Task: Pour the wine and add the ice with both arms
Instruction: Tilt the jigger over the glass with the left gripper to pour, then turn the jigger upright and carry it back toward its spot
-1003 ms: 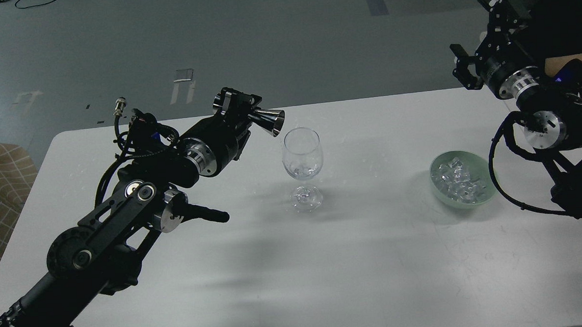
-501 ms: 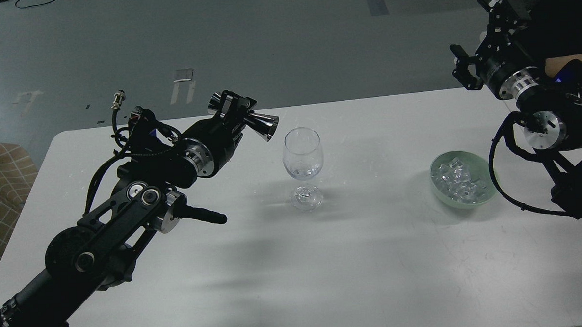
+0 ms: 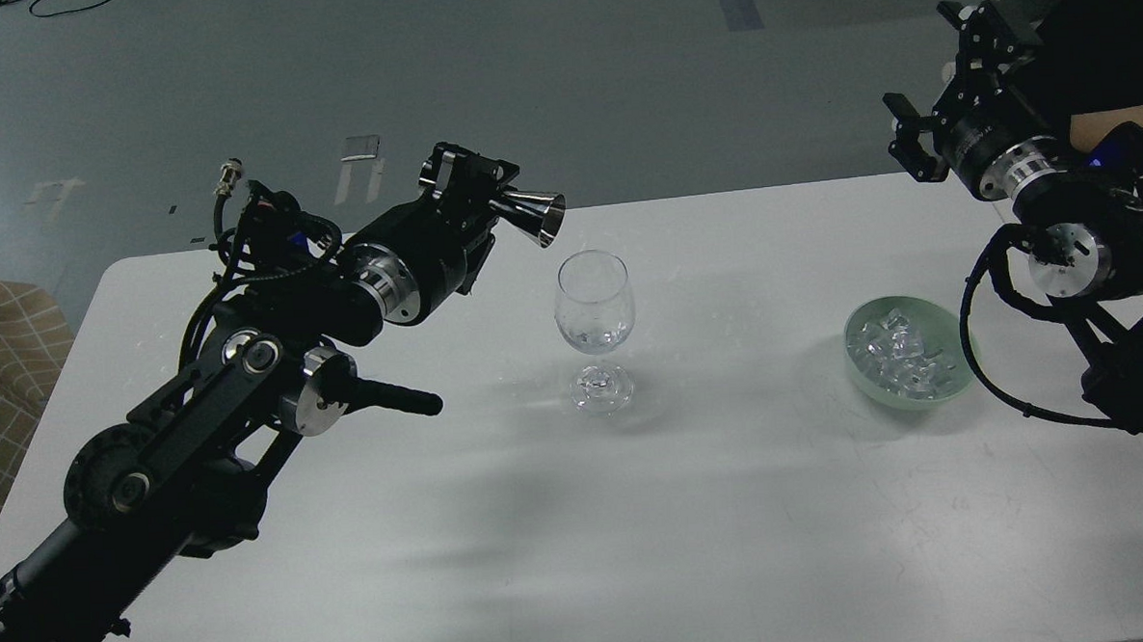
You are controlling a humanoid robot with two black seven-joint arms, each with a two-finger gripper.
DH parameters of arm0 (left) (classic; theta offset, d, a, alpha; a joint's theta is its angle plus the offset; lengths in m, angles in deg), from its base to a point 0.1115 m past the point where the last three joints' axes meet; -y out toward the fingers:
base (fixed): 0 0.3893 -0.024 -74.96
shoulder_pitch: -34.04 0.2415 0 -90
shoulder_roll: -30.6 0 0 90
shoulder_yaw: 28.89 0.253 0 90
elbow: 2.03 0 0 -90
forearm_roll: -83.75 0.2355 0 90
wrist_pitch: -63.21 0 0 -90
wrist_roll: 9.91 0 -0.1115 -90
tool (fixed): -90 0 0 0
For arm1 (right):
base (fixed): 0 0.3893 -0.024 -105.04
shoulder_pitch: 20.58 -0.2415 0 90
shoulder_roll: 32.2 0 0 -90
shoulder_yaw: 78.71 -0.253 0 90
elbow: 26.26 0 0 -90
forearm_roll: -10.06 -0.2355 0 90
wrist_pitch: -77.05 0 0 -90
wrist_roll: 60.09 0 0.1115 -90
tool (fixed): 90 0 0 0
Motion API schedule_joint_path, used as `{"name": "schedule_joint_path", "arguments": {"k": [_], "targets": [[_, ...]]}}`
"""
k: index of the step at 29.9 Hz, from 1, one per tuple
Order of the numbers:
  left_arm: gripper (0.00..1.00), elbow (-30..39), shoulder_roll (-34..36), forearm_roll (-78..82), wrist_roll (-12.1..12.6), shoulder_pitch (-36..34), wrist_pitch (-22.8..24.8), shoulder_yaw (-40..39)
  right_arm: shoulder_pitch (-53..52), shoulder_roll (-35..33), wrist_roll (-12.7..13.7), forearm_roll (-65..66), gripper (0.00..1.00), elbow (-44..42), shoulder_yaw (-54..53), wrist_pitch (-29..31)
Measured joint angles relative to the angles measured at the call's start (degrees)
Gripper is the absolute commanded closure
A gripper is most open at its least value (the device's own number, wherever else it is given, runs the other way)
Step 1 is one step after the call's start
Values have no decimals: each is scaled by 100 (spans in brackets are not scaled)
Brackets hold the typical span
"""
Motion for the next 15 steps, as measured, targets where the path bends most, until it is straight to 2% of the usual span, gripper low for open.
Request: {"name": "schedule_joint_path", "arguments": {"k": [4,10,15], "targets": [[99,56,-6,-618,0,-10,-104,-257,12,0,0,0,0,5,-4,0],[96,61,58,-1949,0,7,-514,-720,37,0,9,0,0,11,-4,0],[96,58,7,-3224,0,301,-812,-1694,51,2,9,0,0,11,-4,0]]}}
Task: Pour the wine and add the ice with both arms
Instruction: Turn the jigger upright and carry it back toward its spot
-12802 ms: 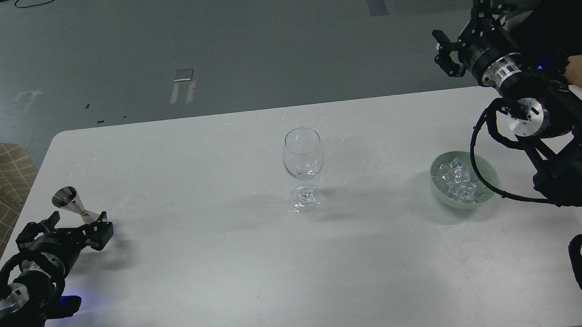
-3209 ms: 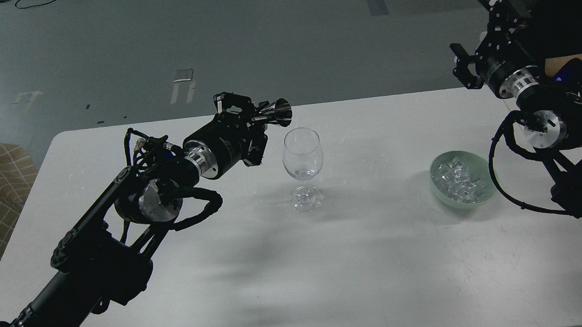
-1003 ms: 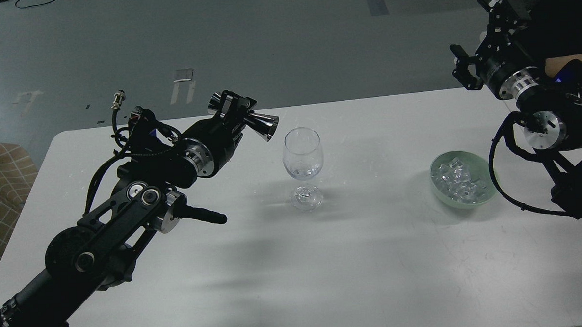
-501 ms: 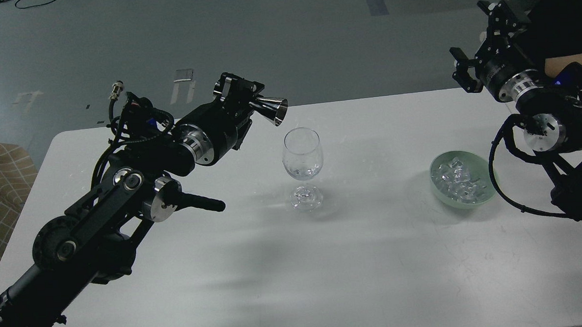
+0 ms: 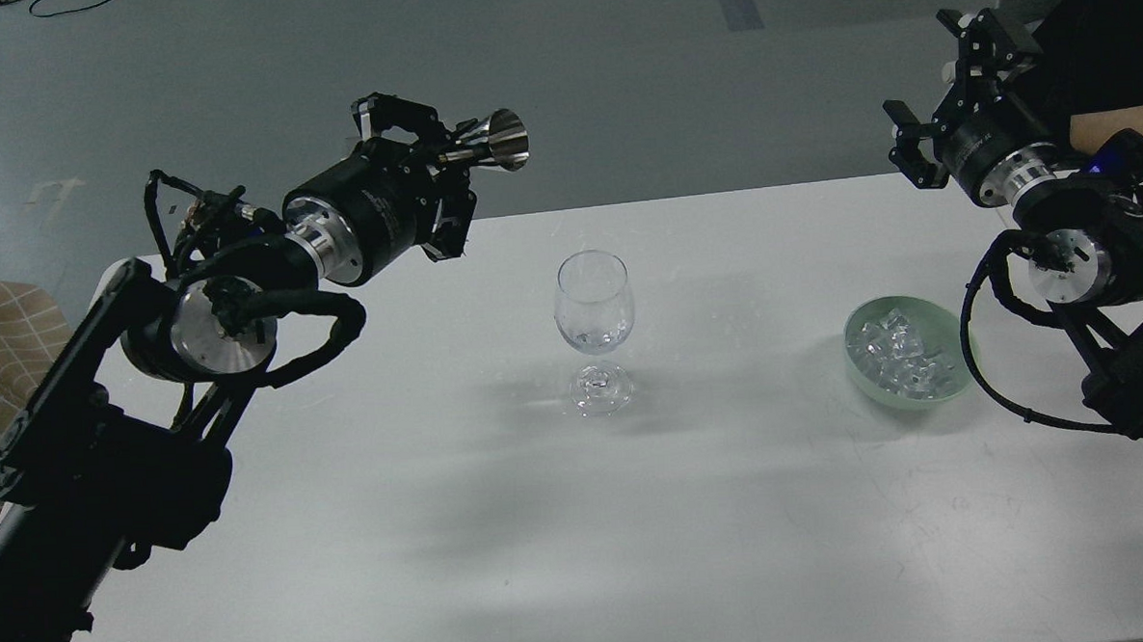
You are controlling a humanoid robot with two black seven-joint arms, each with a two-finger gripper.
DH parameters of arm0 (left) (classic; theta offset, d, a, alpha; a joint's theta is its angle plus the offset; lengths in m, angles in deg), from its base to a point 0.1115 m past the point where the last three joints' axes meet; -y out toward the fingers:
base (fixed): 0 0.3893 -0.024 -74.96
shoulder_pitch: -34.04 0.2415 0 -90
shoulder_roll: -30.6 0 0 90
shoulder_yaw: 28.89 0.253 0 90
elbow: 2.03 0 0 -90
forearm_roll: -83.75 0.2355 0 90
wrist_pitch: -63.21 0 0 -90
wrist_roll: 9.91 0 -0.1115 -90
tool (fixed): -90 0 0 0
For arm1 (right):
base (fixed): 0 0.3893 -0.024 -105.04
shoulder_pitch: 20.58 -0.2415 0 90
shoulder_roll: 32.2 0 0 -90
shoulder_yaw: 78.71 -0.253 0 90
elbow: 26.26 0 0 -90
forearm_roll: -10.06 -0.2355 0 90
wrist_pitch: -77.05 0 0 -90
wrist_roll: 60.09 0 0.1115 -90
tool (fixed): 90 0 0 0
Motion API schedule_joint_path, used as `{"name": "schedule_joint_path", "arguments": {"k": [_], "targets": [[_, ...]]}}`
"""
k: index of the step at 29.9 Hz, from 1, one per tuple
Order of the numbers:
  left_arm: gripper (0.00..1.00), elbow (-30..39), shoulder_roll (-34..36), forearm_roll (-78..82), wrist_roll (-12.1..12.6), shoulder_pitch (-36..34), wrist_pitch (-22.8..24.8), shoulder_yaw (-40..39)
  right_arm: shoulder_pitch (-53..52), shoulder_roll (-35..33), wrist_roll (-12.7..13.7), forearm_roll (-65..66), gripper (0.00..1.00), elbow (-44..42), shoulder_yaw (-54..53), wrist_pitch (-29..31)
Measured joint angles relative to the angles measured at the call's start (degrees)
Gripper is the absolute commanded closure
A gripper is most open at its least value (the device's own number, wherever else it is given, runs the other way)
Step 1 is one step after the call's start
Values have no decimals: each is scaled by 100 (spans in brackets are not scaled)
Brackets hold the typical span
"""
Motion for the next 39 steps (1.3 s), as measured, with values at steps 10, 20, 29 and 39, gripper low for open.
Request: {"name": "schedule_joint_path", "arguments": {"k": [10,20,29,39], "targets": [[90,-26,-692,-414,0,1535,95,-1940,2,25,16,0,0,-11,5,0],[86,-266,-1156,-1171,-504,2500,963,-2828,2,0,27,0,0,-11,6,0],[85,-1540,-1176,-1545,-745,3045,2805,-2981,9,-14,27,0,0,-11,14,0],[78,-2742,-1172,-1672,-776,3079,3899,-3071,15,-10,27,0,0,-11,14,-3]]}}
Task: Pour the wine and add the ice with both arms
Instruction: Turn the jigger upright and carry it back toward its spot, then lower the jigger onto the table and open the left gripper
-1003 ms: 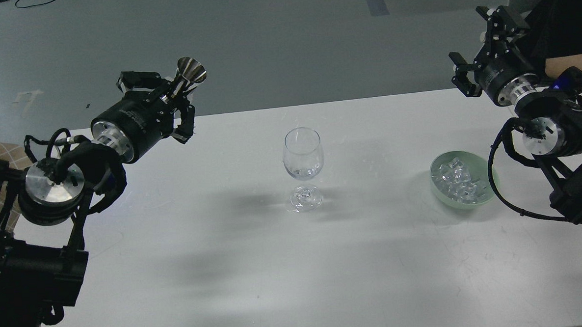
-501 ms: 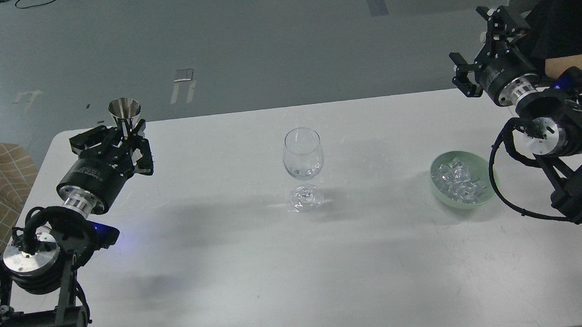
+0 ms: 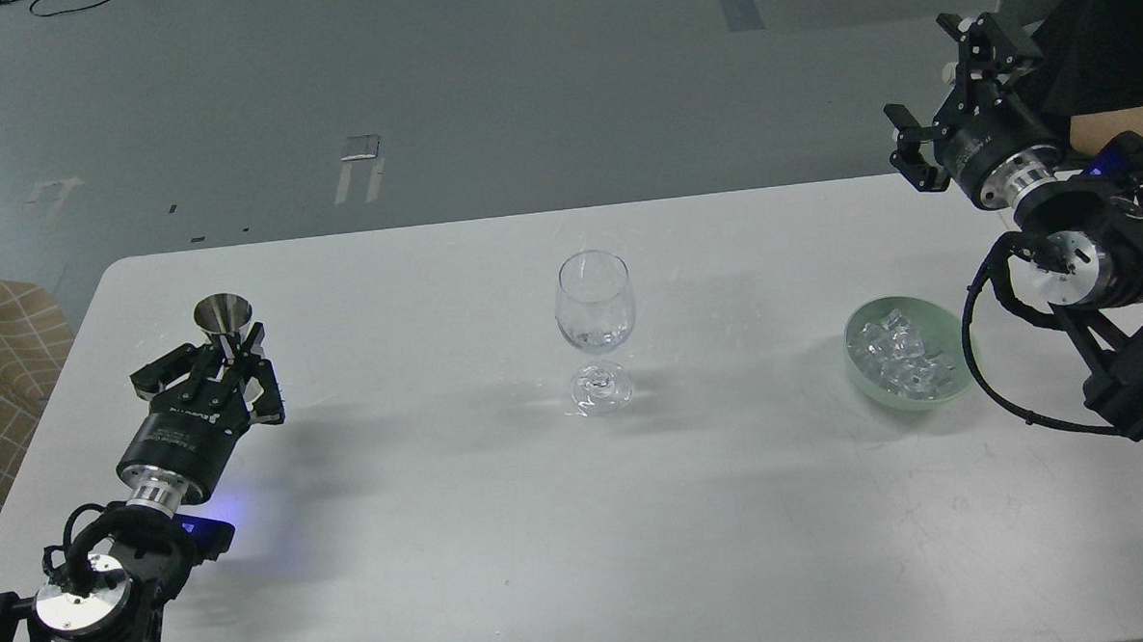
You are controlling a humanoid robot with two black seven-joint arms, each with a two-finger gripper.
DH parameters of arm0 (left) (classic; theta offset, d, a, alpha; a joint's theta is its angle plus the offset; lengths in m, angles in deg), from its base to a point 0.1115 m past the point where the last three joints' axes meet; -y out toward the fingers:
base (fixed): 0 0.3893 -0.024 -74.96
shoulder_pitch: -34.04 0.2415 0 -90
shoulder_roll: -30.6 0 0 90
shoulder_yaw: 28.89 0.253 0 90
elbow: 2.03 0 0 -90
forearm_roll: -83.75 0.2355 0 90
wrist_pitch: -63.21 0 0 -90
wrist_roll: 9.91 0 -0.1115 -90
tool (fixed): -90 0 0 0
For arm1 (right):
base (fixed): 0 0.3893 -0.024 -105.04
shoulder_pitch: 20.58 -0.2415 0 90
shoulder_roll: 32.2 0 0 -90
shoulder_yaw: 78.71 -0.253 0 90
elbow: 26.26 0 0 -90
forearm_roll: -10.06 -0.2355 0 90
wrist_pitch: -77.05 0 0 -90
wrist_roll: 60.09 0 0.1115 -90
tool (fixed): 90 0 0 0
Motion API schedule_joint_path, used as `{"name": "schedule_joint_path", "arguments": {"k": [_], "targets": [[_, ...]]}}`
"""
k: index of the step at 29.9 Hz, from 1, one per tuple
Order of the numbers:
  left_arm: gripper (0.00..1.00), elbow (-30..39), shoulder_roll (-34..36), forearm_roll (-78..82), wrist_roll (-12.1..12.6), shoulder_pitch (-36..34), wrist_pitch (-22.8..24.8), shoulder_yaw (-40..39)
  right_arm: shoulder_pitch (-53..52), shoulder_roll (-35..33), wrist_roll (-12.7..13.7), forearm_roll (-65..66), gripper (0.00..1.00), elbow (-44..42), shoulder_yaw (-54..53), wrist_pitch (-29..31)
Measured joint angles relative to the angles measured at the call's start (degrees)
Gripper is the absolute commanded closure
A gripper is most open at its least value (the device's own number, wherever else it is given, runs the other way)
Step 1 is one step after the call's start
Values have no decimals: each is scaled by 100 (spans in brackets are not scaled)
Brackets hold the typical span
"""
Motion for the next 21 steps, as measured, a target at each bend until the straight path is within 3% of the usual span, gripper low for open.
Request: {"name": "schedule_joint_path", "arguments": {"k": [7,12,21], "targets": [[75,-618,19,-15,-17,-203,289,-11,21,2,0,0,0,0,-1,0],[60,-829,34,-10,-34,-469,270,-11,21,2,0,0,0,0,-7,0],[57,-1338,90,49,-46,-781,244,7,51,5,0,0,0,0,-13,-6]]}}
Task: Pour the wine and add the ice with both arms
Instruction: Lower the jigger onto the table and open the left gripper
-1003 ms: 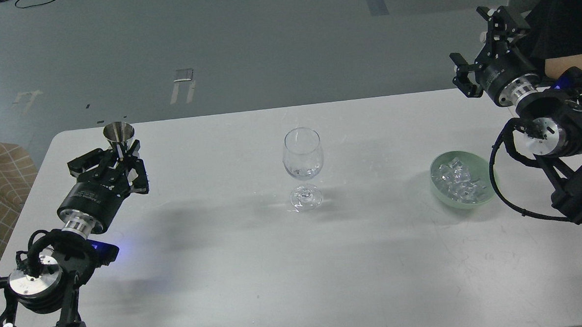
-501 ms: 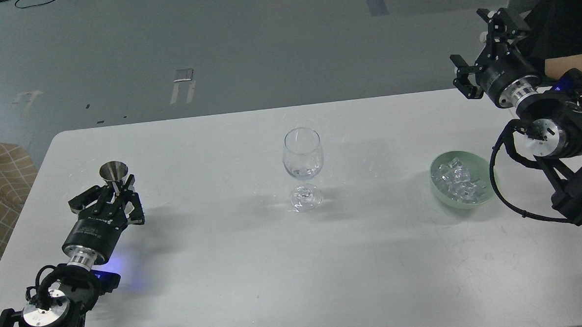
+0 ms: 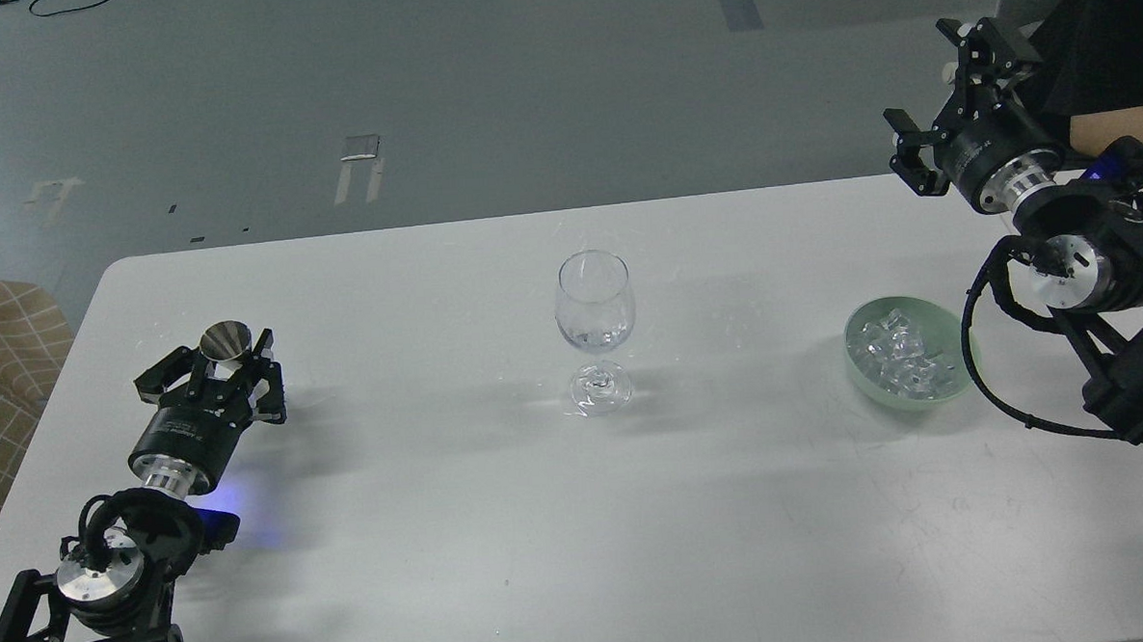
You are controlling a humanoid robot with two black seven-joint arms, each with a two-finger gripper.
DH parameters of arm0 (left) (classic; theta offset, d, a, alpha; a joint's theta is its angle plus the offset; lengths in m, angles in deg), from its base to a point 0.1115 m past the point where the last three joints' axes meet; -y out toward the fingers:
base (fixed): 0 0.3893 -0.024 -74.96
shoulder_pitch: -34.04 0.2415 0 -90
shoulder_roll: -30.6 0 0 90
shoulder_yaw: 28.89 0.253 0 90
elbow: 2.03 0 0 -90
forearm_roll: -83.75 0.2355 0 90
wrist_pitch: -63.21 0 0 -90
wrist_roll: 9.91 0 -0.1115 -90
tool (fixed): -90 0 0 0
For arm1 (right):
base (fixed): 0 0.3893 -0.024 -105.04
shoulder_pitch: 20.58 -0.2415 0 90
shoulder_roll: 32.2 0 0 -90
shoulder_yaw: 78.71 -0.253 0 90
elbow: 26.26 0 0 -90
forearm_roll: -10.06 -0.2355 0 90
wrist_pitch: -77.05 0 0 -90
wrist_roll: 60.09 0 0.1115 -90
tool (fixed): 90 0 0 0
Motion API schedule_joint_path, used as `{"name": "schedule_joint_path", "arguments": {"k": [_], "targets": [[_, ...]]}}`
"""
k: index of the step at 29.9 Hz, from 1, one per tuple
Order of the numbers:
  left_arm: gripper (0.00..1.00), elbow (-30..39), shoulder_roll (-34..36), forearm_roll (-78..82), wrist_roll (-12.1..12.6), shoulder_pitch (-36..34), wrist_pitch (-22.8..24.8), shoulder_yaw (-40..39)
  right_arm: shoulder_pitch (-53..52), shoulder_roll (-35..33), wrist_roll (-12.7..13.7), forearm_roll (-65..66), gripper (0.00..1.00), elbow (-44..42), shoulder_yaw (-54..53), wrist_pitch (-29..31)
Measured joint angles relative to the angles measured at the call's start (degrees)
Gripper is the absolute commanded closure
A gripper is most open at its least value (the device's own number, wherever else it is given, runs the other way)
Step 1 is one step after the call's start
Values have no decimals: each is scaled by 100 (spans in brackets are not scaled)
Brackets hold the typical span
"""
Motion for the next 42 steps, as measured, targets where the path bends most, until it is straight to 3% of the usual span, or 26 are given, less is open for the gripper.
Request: {"name": "schedule_joint_path", "arguments": {"k": [10,20,30,32,33,42], "targets": [[56,-56,118,18,-105,27,2,9,6,21,0,0,0,0,1,0],[45,-66,132,24,-107,69,8,31,10,23,0,0,0,0,5,0],[42,-90,145,31,-107,80,-7,49,15,31,0,0,0,0,5,0],[38,-91,148,33,-106,80,-7,56,15,31,0,0,0,0,5,0],[29,-91,149,37,-103,80,-7,59,15,31,0,0,0,0,5,0],[6,-92,292,59,-67,71,-13,70,15,30,-1,0,0,0,5,0]]}}
